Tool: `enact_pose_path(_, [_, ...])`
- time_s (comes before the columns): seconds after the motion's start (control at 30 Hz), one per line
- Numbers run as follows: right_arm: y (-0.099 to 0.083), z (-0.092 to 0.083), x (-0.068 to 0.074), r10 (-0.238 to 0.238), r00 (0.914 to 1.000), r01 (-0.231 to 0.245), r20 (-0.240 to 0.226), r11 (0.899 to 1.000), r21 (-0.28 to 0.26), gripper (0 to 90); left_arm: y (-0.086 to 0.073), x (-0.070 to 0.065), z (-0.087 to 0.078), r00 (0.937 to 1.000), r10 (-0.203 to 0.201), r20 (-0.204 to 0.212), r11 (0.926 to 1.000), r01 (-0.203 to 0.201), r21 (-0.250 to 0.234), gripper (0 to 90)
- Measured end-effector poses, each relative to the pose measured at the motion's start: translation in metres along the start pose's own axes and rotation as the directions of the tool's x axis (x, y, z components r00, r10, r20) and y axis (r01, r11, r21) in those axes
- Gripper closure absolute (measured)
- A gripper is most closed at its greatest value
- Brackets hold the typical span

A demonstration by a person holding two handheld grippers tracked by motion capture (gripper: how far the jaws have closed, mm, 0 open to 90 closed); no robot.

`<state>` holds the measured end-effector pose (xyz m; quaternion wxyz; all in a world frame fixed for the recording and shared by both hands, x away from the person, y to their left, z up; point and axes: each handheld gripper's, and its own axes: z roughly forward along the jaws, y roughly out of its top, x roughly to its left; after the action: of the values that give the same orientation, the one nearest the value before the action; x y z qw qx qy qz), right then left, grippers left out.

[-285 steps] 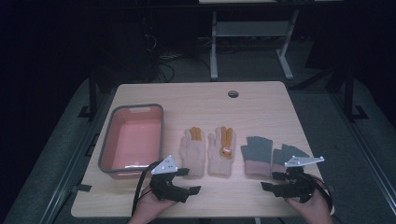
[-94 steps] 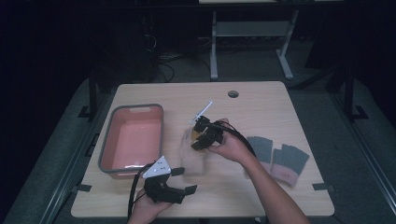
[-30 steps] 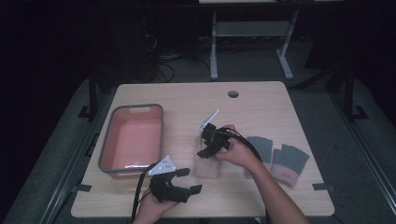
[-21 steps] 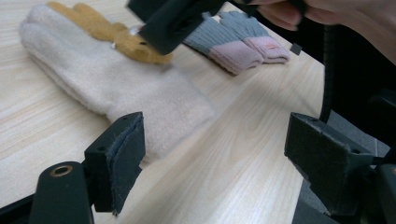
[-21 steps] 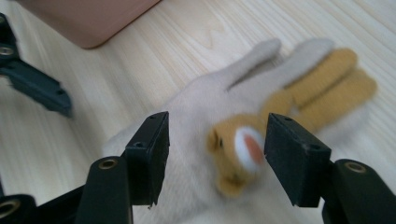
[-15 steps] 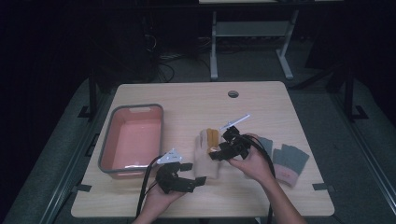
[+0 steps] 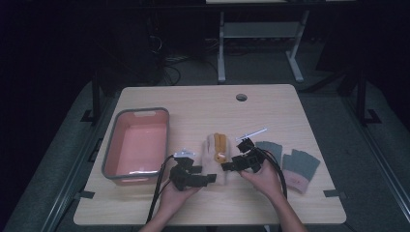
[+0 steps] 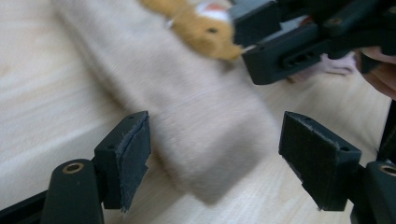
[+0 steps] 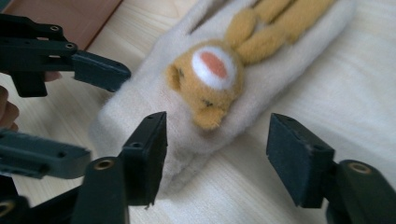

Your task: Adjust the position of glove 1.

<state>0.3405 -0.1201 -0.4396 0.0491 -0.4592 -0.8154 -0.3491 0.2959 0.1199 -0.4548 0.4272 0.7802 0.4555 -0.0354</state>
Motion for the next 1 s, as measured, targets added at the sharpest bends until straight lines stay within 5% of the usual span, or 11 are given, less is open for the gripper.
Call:
enact_pose_path(0.27, [-0.001, 0.01, -0.008, 0.087, 0.9953, -0.088, -0.042, 0.996, -0.013, 41.5, 0.001, 0.008, 0.008, 0.9973, -0.073, 0.005, 0.9961, 0.072, 0.051, 35.6])
enact_pose_path(0.6, [0.001, 0.02, -0.013, 0.145, 0.9878, -0.146, -0.056, 0.989, 0.001, 43.1, 0.002, 0.012, 0.011, 0.9972, -0.068, 0.031, 0.9944, 0.065, 0.083, 50.3])
enact_pose_path(0.7, [0.001, 0.023, -0.014, 0.166, 0.9834, -0.167, -0.074, 0.986, -0.008, 44.6, 0.004, 0.012, 0.011, 0.9988, -0.04, 0.028, 0.9937, 0.037, 0.106, 53.4])
enact_pose_path(0.83, [0.001, 0.026, -0.01, 0.153, 0.9861, -0.154, -0.064, 0.988, -0.009, 51.1, 0.008, 0.012, 0.013, 0.9989, -0.031, 0.036, 0.9911, 0.026, 0.13, 56.2])
enact_pose_path(1.0, [-0.001, 0.03, -0.007, 0.183, 0.9798, -0.184, -0.081, 0.983, -0.012, 64.4, 0.009, 0.015, 0.015, 0.9975, -0.045, 0.054, 0.9895, 0.038, 0.14, 59.5])
